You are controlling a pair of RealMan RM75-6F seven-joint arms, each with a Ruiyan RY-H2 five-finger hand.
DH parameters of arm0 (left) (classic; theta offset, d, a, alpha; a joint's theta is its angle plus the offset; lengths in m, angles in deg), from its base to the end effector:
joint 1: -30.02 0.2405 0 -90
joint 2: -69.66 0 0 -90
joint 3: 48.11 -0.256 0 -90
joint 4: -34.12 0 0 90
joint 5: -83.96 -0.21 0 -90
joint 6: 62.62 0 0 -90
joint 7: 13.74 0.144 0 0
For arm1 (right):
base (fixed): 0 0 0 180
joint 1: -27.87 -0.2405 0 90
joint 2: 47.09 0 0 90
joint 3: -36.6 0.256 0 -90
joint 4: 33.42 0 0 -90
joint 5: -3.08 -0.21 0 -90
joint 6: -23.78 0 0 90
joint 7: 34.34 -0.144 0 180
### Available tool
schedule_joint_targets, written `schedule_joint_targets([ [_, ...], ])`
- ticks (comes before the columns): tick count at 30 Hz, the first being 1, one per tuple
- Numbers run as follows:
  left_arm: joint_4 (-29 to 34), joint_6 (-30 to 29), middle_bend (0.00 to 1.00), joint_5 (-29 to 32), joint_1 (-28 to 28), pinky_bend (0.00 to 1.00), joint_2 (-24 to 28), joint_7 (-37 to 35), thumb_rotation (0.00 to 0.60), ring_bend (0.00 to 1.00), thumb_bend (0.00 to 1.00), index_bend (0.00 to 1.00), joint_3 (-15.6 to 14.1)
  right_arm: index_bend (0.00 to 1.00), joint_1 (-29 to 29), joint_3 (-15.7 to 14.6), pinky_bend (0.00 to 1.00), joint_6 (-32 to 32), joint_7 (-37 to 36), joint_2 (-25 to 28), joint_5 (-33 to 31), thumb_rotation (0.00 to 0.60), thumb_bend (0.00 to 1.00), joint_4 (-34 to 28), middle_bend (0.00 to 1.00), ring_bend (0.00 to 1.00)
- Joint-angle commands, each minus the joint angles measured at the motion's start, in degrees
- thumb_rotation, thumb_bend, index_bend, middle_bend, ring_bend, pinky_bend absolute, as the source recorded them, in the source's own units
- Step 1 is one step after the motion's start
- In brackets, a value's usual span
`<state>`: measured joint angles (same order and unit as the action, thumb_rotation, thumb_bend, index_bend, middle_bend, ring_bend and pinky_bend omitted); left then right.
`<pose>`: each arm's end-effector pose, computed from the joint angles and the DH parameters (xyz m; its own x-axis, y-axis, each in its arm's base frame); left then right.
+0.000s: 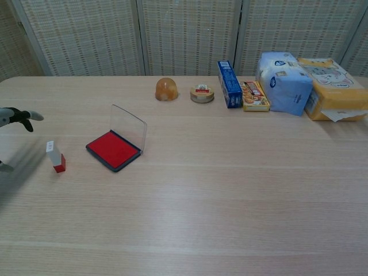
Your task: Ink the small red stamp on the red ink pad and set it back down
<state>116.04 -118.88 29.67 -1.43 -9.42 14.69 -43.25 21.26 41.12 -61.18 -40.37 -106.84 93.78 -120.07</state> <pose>-0.2871 0.3167 0.0466 0.6131 0.3424 0.7120 0.7728 -0.0729 -0.6304 -0.3161 -0.1982 0.1934 0.4616 0.0435 0.8860 -0.8794 -0.1085 0.4635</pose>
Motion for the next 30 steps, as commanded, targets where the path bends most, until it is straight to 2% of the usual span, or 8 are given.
schedule_joint_targets([
  [1, 6.38, -6.2, 0.3, 10.26, -0.65, 0.22, -0.72, 11.91, 0.6, 0.04, 0.14, 0.14, 1.45, 0.0, -1.25, -0.21, 0.0, 1.02, -2.95, 0.69, 0.95, 0.6, 0.14, 1.82, 0.0, 0.0],
  [6, 6.22, -6.7, 0.33, 13.85, -2.66, 0.23, -2.85, 14.47, 0.599, 0.06, 0.14, 0.19, 2.9, 0.0, -0.83, -0.79, 0.0, -1.02, -3.88, 0.57, 2.61, 0.6, 0.14, 2.66, 0.0, 0.0],
  [10, 6.74, -7.19, 0.36, 15.35, -3.7, 0.23, -3.79, 15.81, 0.573, 0.07, 0.14, 0.22, 3.21, 0.0, -0.51, -0.88, 0.0, -2.06, -3.57, 0.39, 2.81, 0.6, 0.14, 2.67, 0.0, 0.0],
  [16, 8.22, -7.93, 0.43, 18.14, -4.94, 0.22, -4.08, 17.2, 0.475, 0.09, 0.14, 0.28, 4.04, 0.0, -0.16, -0.98, 0.0, -3.1, -3.31, 0.29, 2.91, 0.6, 0.14, 2.74, 0.0, 0.0],
  [21, 11.18, -11.33, 0.47, 25.96, -7.56, 0.22, -4.67, 24.97, 0.422, 0.12, 0.14, 0.31, 4.51, 0.0, -0.12, -1.05, 0.0, -3.56, -4.07, 0.44, 3.03, 0.6, 0.14, 3.13, 0.0, 0.0],
  [25, 13.78, -16.28, 0.48, 34.93, -10.71, 0.22, -5.88, 33.03, 0.359, 0.12, 0.14, 0.31, 5.82, 0.0, -0.11, -1.09, 0.0, -3.9, -4.22, 0.4, 3.14, 0.6, 0.14, 3.41, 0.0, 0.0],
  [30, 14.57, -20.64, 0.48, 41.83, -14.06, 0.22, -7.97, 39.14, 0.341, 0.12, 0.14, 0.31, 7.62, 0.0, -0.21, -1.18, 0.0, -3.94, -4.19, 0.4, 3.23, 0.6, 0.14, 3.43, 0.0, 0.0],
])
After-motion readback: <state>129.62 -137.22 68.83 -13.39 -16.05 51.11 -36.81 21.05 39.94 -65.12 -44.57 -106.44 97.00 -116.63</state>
